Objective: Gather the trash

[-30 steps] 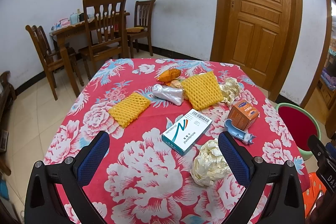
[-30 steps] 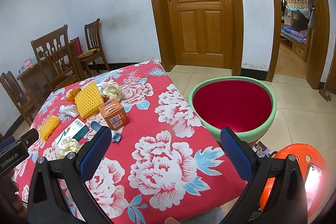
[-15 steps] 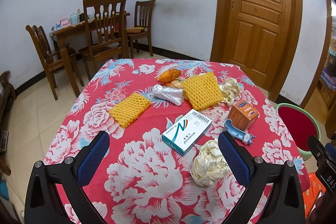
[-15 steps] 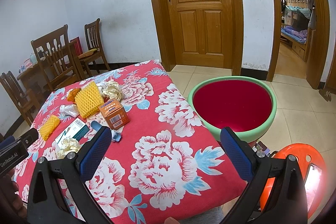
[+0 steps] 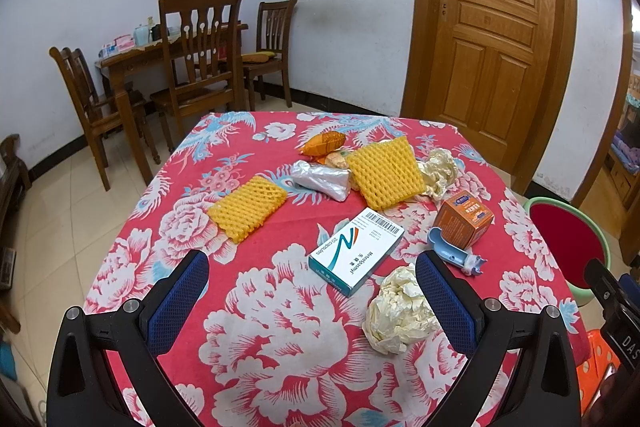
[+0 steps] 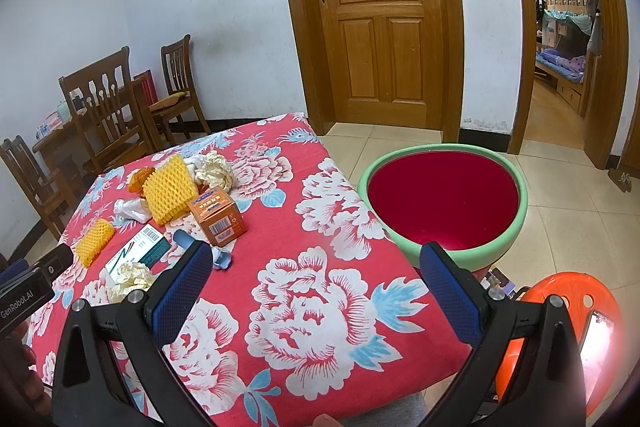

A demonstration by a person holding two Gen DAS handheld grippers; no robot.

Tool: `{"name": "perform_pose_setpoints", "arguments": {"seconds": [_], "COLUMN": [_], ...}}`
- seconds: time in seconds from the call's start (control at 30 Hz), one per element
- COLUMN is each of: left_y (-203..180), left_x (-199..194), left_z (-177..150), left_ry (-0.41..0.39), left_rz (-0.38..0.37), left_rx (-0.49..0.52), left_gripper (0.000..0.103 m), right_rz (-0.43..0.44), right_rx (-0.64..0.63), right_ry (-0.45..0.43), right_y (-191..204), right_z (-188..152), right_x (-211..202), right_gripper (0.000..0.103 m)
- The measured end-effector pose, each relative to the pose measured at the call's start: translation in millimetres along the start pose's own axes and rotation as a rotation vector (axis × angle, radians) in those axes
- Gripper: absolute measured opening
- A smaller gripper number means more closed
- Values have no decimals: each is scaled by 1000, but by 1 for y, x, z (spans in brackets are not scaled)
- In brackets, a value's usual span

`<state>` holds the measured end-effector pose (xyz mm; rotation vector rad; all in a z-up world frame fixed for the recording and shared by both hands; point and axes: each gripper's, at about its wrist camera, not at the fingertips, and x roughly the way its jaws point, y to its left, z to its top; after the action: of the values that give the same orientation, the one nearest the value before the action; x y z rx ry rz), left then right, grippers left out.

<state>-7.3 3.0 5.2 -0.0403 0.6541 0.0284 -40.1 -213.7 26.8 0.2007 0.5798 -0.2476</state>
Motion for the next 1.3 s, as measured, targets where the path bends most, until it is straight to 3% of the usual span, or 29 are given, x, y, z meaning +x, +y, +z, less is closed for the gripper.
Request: {"name": "perform_pose_setpoints", "arguments": {"seconds": [0.97, 1.3], "left_y": [0, 9], "left_x": [1, 12], "left_z": [0, 12], "left_ry": [2, 24], "left_rz": [-1, 26], "left_rx": [0, 16], "left_gripper": [103, 103], "right_rz": [1, 45], "right_rx": [0, -17], "right_ry": [5, 44], "right_y": [0, 8], "right_z": [0, 2], "right_x": [2, 12], "right_gripper": [102, 102]}}
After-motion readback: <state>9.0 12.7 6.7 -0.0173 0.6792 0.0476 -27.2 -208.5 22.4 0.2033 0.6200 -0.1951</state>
